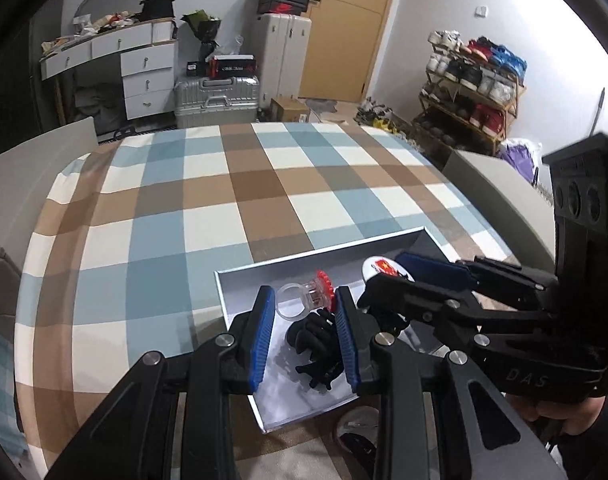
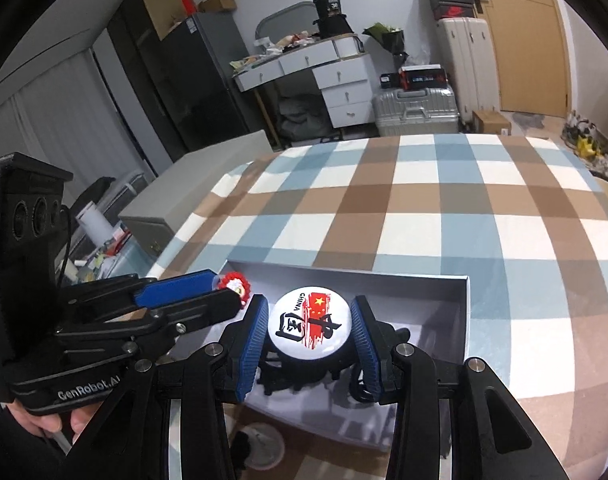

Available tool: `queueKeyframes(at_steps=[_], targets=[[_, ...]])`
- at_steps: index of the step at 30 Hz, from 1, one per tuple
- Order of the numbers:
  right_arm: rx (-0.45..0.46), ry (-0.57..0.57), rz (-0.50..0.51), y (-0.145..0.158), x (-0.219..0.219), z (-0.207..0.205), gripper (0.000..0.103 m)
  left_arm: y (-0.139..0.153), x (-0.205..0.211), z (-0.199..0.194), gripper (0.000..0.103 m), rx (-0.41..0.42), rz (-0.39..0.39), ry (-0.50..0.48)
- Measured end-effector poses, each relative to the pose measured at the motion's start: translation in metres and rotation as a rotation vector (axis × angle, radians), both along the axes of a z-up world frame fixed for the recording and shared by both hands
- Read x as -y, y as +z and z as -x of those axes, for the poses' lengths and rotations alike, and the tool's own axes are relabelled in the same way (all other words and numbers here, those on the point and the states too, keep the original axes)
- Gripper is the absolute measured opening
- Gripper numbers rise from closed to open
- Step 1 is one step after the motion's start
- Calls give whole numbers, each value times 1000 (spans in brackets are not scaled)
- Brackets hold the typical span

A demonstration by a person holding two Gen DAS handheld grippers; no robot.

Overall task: Organize jewelry
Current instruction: 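Open both grippers to drop the ring and badge into the box, then pull both grippers back from the box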

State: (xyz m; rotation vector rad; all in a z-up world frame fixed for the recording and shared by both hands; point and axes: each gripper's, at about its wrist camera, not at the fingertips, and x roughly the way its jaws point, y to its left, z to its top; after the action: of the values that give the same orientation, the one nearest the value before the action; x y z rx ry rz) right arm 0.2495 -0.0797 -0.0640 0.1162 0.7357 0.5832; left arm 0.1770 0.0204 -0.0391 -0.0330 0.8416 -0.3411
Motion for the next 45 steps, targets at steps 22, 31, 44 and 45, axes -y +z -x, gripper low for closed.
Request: queueKeyframes(at_steps=[22,31,44,45], targets=[[68,-83,-92,8,30,27,64,-2,-4,17,70,69,-5,-25],[143,-99,-114,33,36,54,73,15,-4,33,76,145,-9,16],[253,-137,-155,69,42,100,86,40,3,53,79,190,-67,97],[261,-137,-156,71,43,102,86,42,1,56,79,189,-64,108]])
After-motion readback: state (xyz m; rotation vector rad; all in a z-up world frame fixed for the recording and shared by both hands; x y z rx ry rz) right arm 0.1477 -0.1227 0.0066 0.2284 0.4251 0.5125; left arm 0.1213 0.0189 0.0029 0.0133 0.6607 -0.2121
